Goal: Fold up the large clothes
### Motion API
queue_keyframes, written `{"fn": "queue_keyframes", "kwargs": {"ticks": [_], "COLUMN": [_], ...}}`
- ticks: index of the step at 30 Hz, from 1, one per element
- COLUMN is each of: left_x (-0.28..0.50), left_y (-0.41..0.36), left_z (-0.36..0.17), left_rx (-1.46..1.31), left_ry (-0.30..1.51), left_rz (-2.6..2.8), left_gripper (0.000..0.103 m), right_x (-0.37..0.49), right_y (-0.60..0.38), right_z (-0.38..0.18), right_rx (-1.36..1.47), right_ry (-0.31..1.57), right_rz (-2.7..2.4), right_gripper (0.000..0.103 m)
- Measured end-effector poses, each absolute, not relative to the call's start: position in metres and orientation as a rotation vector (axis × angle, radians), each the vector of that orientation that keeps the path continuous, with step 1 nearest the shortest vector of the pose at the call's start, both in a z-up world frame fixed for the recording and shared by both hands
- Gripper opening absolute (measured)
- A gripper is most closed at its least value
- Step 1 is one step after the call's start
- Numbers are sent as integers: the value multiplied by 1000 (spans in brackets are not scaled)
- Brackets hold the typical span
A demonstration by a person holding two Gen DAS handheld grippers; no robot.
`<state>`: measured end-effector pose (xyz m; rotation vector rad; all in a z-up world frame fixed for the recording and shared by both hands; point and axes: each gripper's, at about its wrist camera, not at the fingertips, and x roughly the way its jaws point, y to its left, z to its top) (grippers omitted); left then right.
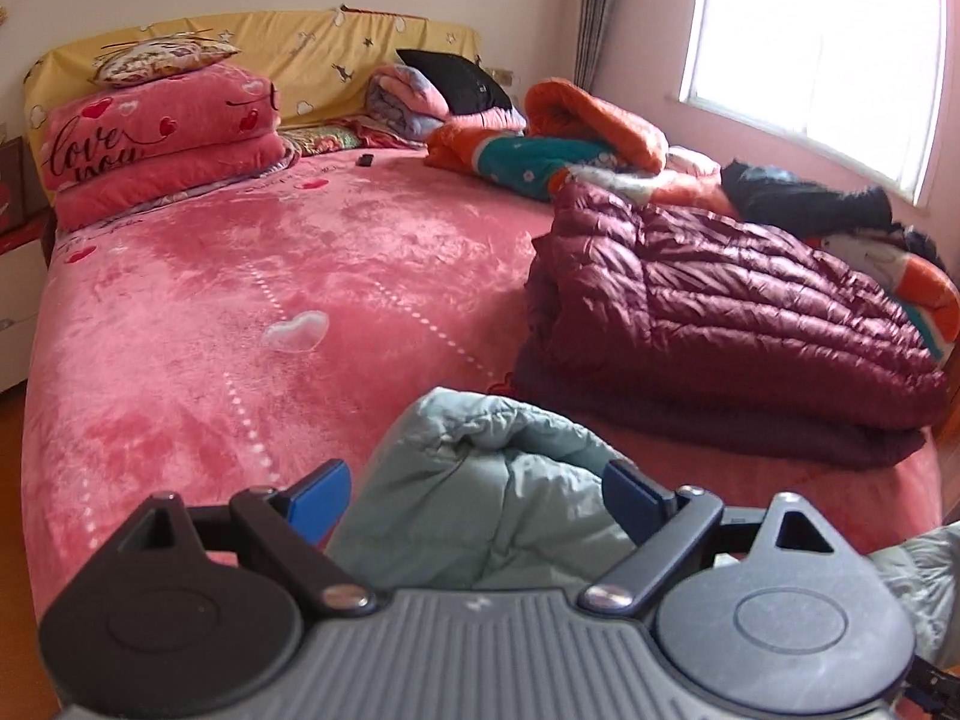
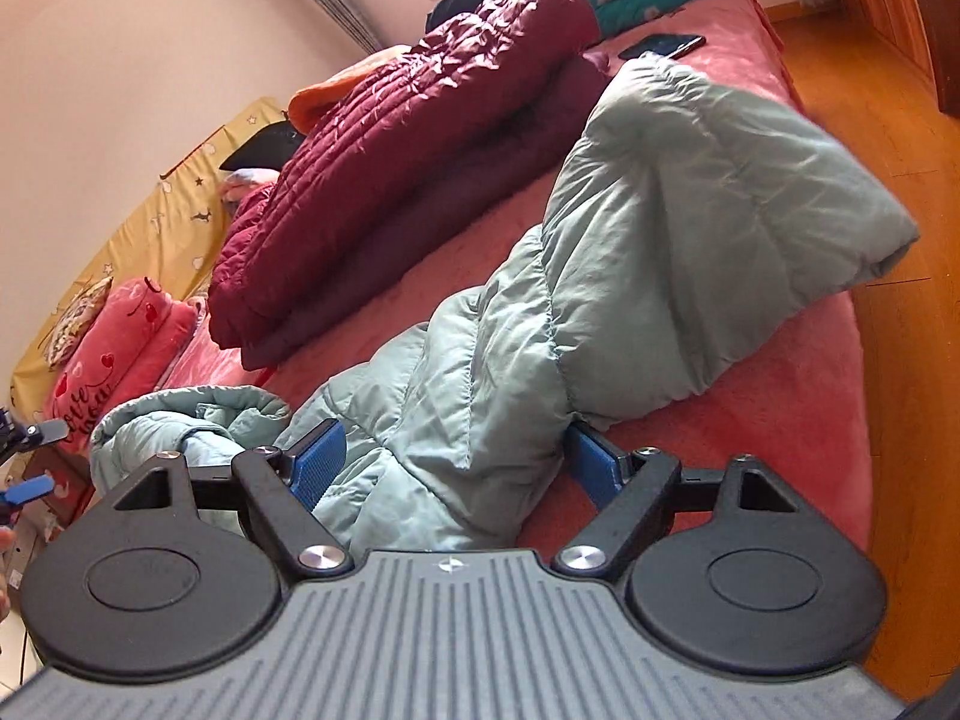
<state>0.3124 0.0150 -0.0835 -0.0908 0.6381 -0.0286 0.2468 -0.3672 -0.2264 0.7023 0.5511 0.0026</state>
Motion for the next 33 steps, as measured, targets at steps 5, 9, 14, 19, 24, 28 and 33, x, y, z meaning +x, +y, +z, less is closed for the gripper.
{"fn": "queue_keyframes", "kwargs": {"ticks": [5,9,14,19,24,28,33], "left_x": [353,377,384,375,368,354,312], "left_y": [0,-16,-29,-26,-10,11,26], "left_z": [-100,-117,-128,-125,-105,-76,-57], "left_rx": [14,151,201,82,-72,-226,-324], "left_ry": [716,812,864,812,687,532,208], "left_rz": [-23,-35,-61,-55,11,84,122], "left_gripper": [91,88,58,25,17,17,26], "right_x": [260,270,277,278,278,271,257], "right_y": [-369,-368,-365,-364,-359,-353,-348], "right_z": [-230,-234,-239,-238,-229,-203,-174], "right_rx": [718,716,709,670,610,504,396], "right_ry": [557,562,561,550,502,388,203], "right_rz": [17,29,50,50,-8,-89,-159], "right_gripper": [102,102,102,63,33,23,18]}}
